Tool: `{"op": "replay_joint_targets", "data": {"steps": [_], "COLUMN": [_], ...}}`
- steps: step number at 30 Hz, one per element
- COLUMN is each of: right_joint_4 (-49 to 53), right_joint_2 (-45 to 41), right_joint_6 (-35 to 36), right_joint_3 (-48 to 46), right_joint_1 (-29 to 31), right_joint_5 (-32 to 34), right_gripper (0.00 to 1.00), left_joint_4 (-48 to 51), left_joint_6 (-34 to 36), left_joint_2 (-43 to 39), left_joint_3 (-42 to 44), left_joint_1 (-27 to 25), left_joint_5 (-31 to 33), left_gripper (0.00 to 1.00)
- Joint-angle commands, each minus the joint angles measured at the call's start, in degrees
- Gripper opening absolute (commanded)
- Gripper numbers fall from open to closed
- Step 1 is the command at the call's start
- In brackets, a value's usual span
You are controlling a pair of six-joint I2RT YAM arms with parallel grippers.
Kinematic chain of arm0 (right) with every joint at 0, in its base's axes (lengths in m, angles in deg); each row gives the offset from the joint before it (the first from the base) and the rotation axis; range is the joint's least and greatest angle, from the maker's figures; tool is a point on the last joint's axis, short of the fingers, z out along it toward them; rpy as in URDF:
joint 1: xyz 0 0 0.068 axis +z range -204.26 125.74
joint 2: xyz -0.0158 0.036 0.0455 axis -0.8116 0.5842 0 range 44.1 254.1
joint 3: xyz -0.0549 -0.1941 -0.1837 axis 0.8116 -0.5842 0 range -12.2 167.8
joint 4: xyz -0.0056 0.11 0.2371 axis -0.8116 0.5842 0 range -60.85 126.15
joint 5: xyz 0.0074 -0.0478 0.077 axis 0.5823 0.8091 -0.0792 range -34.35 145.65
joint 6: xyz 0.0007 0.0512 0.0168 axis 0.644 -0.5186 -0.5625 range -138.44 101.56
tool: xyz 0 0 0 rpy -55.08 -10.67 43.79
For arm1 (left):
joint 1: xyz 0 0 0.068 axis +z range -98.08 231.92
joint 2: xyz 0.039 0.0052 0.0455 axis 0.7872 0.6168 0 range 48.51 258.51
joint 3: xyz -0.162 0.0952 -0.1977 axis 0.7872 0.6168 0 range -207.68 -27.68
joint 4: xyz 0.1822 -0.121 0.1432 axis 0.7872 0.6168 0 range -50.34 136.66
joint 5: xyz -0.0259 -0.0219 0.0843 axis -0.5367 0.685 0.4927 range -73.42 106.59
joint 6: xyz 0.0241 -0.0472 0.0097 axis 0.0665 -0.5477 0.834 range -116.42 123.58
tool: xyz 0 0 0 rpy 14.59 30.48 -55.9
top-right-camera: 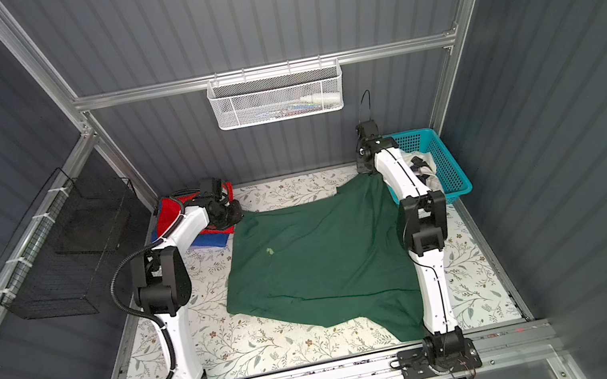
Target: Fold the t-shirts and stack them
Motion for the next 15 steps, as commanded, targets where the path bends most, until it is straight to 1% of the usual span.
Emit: {"op": "replay_joint_targets", "data": {"steps": [1, 4, 7, 15], "right_joint_4": [-1.15, -1.05, -1.72, -7.63], "right_joint_2": [-0.86, -1.06, -2.39, -9.17], "right_joint_6": [-0.16, 0.42, 0.46, -2.31], "right_joint_3": [-0.58, -1.27, -3.77, -17.41], "right_joint_1": [-0.4, -0.4, -0.36, -0.22], "right_joint_5": [-0.56, -1.06, -2.18, -4.56], "right_gripper": [0.0, 0.0, 0.0, 0.0], "left_joint_4": [1.52, 2.08, 0.48, -4.19], "left_joint_6": [0.89, 0.96, 0.79, -1.39], "left_joint_2": [-0.7, -1.11, -3.27, -8.88], "left_joint_3": [-2.86, -3.82, -1.34, 7.33], "left_joint_1": [0.33, 0.33, 0.33, 0.33], "left_joint_5": [-1.63, -2.35, -2.3, -4.35], "left_gripper": [0.0, 0.0, 0.0, 0.0]}}
